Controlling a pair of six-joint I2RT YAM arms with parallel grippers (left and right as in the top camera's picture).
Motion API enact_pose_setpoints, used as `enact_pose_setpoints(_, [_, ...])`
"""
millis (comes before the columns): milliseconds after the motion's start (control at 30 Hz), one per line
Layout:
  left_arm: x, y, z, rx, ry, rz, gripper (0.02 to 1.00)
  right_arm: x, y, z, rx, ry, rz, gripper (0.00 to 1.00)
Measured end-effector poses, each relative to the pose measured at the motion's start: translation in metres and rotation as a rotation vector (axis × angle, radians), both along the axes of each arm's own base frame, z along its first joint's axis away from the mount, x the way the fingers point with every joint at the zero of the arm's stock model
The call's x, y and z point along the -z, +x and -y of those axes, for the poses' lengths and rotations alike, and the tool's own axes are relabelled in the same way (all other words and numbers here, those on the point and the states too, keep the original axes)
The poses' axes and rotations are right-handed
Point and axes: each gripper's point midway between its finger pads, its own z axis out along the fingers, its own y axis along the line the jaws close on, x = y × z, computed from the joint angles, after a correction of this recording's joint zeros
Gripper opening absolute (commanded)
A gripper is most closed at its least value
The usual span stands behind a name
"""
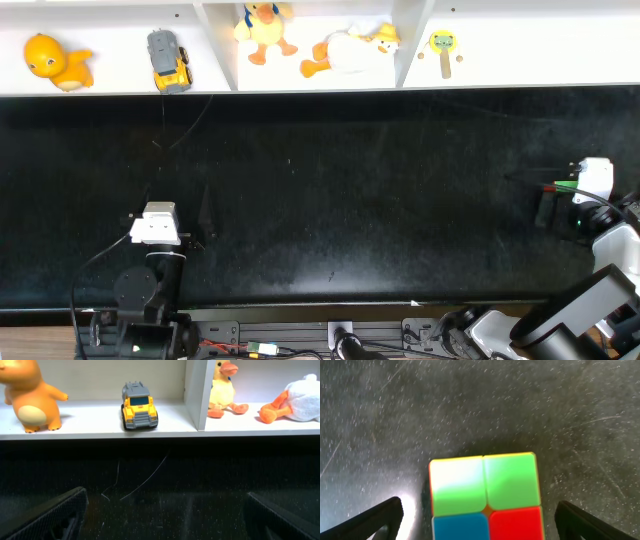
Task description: Store Toys
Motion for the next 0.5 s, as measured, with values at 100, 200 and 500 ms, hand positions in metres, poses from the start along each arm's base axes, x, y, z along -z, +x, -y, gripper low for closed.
enact_pose_setpoints(100, [0.0, 0.0, 0.0, 0.0, 0.0, 0.0, 0.998, -0.0014, 0.0022, 0.0008, 0.024, 0.013, 0.015, 0.895])
enact_pose_setpoints(200, [0.0, 0.0, 0.0, 0.0, 0.0, 0.0, 0.998, -0.0011, 0.0019, -0.0004, 0.042, 0.031, 0.016, 0.796])
enact_pose_setpoints(500, [0.0, 0.0, 0.0, 0.0, 0.0, 0.0, 0.998, -0.0009, 0.0017, -0.0013, 0.066, 0.051, 0.018, 0.601])
